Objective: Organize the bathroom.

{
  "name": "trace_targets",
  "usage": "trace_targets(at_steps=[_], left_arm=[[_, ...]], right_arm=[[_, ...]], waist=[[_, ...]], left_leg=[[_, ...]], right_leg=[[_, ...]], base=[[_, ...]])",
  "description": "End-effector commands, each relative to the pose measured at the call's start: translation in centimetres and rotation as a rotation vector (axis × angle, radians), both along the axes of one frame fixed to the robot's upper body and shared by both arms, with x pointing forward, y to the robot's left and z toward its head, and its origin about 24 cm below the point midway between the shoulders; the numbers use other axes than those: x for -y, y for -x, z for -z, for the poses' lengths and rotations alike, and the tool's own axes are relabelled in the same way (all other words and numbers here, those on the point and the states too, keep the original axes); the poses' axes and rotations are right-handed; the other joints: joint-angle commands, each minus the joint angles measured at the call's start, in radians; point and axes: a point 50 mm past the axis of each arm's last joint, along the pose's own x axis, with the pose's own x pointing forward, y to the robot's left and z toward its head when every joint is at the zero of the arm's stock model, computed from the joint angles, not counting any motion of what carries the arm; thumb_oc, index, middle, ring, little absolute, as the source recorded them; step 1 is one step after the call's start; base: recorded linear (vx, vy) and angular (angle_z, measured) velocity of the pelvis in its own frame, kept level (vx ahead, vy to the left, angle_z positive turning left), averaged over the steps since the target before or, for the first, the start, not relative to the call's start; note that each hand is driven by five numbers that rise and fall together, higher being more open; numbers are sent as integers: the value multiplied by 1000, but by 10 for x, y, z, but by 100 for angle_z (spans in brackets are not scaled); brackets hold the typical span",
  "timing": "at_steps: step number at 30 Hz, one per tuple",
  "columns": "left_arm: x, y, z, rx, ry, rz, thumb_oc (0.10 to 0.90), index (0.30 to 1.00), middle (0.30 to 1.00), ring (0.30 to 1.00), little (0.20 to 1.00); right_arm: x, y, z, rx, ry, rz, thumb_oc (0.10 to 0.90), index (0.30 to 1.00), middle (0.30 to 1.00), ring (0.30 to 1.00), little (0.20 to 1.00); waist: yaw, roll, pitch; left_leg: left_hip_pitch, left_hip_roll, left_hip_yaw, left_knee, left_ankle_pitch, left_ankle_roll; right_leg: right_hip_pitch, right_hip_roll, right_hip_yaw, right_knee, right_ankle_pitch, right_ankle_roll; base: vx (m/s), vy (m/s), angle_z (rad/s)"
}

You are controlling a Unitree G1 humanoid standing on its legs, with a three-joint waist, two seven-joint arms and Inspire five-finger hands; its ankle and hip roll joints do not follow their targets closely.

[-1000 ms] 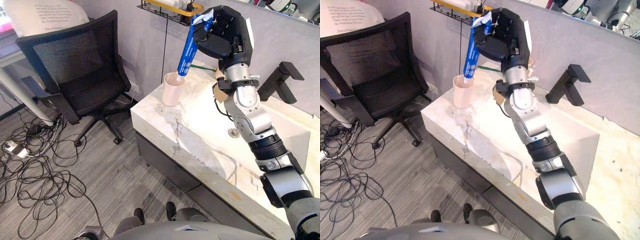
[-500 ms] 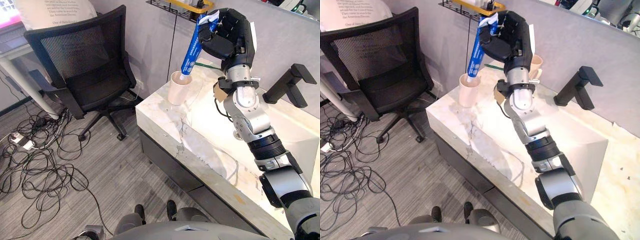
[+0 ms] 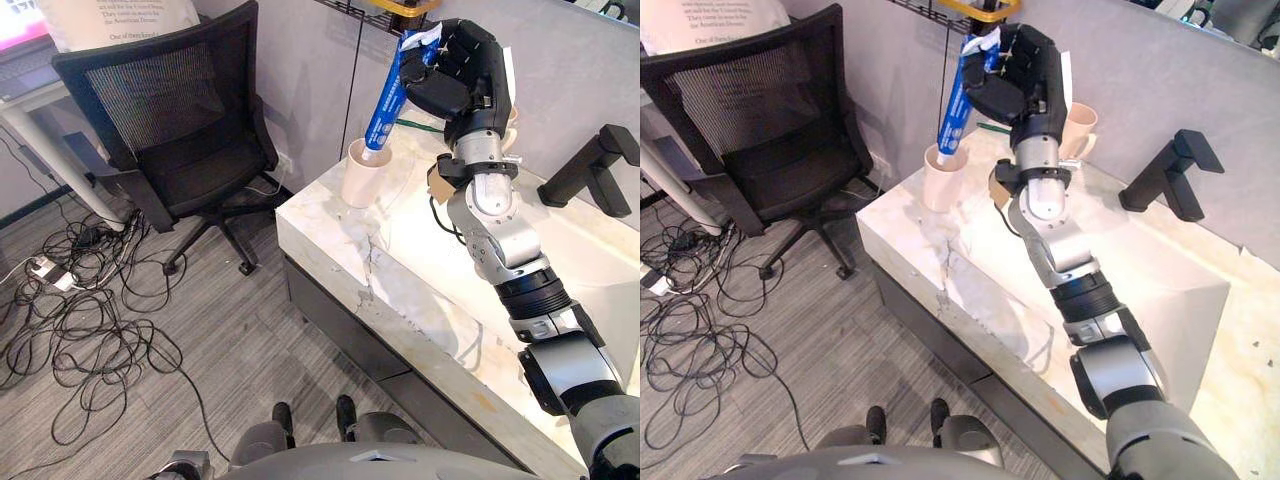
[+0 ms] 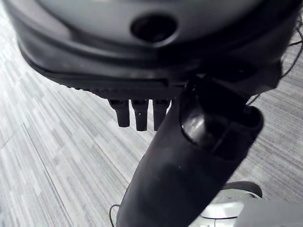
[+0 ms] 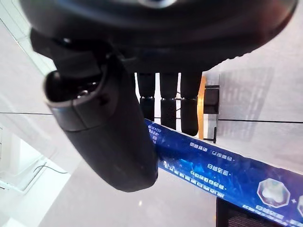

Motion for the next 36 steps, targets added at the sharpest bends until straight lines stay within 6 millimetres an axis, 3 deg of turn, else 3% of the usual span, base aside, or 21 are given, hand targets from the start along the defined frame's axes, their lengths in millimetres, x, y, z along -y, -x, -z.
trace_targets(at_steps=[1,19,27,28,30,36], left_arm=[[-11,28,-2,-113,-45,-4,800,900,900,900,900],[-17,17,-4,-93,-44,44,800,900,900,900,900],[-17,12,-4,-85,-30,92,800,900,900,900,900],[-16,10,-4,-80,-33,99,800,900,900,900,900],[-16,8,-3,-73,-30,104,800,900,900,900,900],[-16,4,-4,-65,-25,124,800,900,900,900,900]], right_arm=[[-8,17,-85,398,-109,-19,400,300,300,300,300],[-1,18,-90,431,-66,30,400,300,300,300,300],[-6,18,-82,415,-56,-1,400,300,300,300,300],[-8,18,-81,406,-64,-11,466,399,399,399,399],[-11,18,-79,396,-62,-34,800,900,900,900,900],[-20,16,-73,352,-36,-83,800,900,900,900,900]], waist=[[11,11,-41],[13,21,-6],[1,20,5],[-2,21,9],[-6,21,14],[-15,24,23]], left_leg=[[18,103,69,55,-61,-33],[-19,101,49,84,-61,-34],[-30,94,41,111,-71,-28],[-34,94,42,113,-72,-27],[-35,90,41,115,-74,-25],[-37,84,42,118,-76,-24]], right_leg=[[-40,-33,42,118,-139,73],[-72,-36,39,141,-135,72],[-83,-34,49,161,-136,70],[-88,-34,53,165,-135,70],[-91,-34,58,165,-133,71],[-100,-37,66,167,-128,74]], base=[[-35,-14,5],[-9,-10,2],[-4,2,0],[-37,16,-1],[-49,19,-8],[-30,17,-2]])
